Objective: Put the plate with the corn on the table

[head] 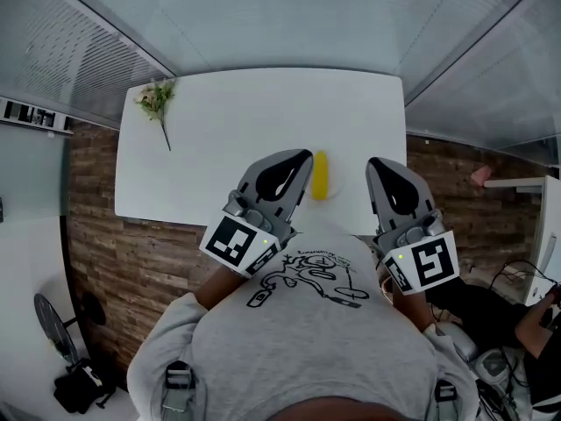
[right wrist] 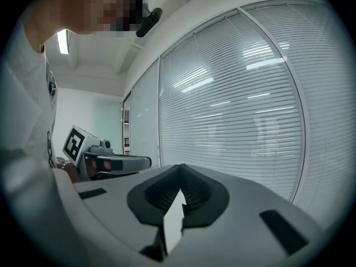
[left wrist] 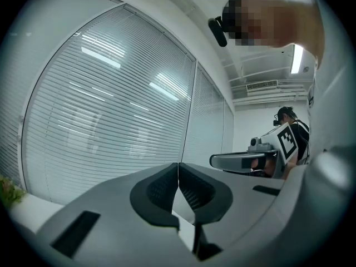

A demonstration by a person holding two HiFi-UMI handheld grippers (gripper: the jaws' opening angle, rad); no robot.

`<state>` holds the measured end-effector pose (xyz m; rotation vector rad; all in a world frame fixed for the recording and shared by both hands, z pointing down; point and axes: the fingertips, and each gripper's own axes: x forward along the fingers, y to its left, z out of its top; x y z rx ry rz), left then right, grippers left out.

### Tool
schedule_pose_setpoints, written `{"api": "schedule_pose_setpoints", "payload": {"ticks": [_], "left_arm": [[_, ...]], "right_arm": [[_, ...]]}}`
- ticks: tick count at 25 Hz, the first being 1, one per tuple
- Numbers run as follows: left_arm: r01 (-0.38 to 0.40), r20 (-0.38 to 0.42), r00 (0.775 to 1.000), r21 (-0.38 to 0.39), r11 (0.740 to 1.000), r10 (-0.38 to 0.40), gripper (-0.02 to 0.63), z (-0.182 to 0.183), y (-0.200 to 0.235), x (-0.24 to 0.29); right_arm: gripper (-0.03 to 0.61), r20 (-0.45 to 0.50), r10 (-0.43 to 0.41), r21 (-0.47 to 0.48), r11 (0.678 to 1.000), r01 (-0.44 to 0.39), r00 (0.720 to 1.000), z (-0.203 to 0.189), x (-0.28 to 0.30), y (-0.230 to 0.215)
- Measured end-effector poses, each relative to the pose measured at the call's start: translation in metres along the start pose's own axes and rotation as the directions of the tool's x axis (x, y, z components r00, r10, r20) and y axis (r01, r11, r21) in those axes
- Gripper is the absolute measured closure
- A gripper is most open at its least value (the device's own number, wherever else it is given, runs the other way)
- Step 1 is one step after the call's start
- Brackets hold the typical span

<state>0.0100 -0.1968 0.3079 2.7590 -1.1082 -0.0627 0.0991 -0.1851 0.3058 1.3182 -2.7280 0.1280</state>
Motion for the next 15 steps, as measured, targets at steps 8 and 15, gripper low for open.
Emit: {"api": "schedule_pose_setpoints", "payload": {"ticks": [8,15], "left_arm": [[-0.008,-0.003,1.0,-0.002,1.0,0.008,0.592,-0.0013,0.0012,0.0018],[-0.008,0.009,1.0,-0.001,1.0,0.008,0.592,0.004,-0.0009,0.0024]], "right_arm": [[0.572,0.0,0.005,0.001,1.0,-0.005,1.0,0.0005,0.0018,-0.0009],[0.572,0.007,-0.004,0.006,1.0,0.004,1.0,0.0035,0.0009,-0.0027]]}}
